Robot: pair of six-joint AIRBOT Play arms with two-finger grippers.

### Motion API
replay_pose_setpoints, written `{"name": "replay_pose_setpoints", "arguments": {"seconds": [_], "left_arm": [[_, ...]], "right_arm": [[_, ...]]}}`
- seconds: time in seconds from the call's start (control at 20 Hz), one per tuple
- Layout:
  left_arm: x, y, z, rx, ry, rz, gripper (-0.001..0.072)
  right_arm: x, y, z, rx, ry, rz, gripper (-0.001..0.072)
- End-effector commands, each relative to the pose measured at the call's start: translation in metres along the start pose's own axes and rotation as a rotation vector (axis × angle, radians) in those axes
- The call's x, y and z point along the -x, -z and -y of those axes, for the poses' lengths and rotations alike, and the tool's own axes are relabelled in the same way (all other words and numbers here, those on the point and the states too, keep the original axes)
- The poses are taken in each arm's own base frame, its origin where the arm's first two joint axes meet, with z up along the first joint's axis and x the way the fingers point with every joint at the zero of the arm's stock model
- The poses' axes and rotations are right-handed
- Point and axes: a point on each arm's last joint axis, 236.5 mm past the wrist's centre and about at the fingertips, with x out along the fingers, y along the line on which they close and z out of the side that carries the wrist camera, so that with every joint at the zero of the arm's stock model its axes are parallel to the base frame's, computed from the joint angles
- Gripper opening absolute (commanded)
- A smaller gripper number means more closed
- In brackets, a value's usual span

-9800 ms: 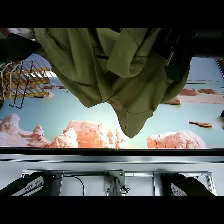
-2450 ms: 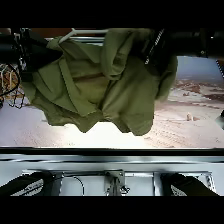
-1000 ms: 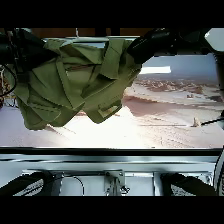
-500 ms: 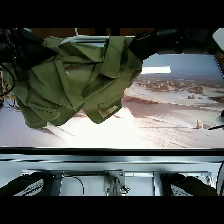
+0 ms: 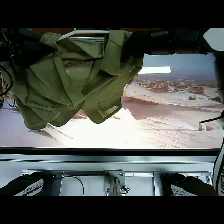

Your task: Fold the shirts.

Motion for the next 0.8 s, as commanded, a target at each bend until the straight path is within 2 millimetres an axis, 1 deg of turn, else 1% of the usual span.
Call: {"name": "replay_pose_setpoints", "arguments": {"seconds": [0.0, 0.1, 0.15, 0.25, 0.35, 0.4, 0.45, 0.5, 0.6, 0.75], "left_arm": [[0.003, -0.007, 0.002, -0.002, 0.000, 0.019, 0.0051], [0.004, -0.007, 0.002, -0.005, -0.004, 0.018, 0.0051], [0.006, -0.008, 0.001, -0.006, -0.008, 0.017, 0.0051], [0.008, -0.009, 0.001, -0.009, -0.014, 0.017, 0.0051], [0.010, -0.008, 0.002, -0.010, -0.013, 0.012, 0.0051], [0.010, -0.007, 0.004, -0.010, -0.003, 0.009, 0.0051], [0.010, -0.006, 0.006, -0.010, 0.008, 0.005, 0.0051], [0.010, -0.006, 0.008, -0.010, 0.013, 0.004, 0.0051], [0.011, -0.007, 0.008, -0.013, 0.011, 0.006, 0.0051], [0.012, -0.017, 0.010, -0.010, 0.013, 0.041, 0.0051]], "right_arm": [[-0.010, -0.009, 0.011, -0.032, 0.028, 0.042, 0.0079], [0.004, -0.026, 0.016, -0.001, 0.072, 0.107, 0.0079], [0.015, -0.035, 0.020, 0.026, 0.109, 0.147, 0.0078], [0.047, -0.056, 0.030, 0.059, 0.198, 0.233, 0.0078], [0.077, -0.074, 0.032, 0.056, 0.228, 0.317, 0.0079], [0.088, -0.082, 0.034, 0.044, 0.235, 0.359, 0.0079], [0.095, -0.088, 0.035, 0.032, 0.236, 0.391, 0.0078], [0.098, -0.093, 0.032, 0.019, 0.222, 0.414, 0.0079], [0.094, -0.097, 0.028, -0.001, 0.188, 0.433, 0.0079], [0.074, -0.093, 0.022, -0.060, 0.114, 0.407, 0.0080]]}}
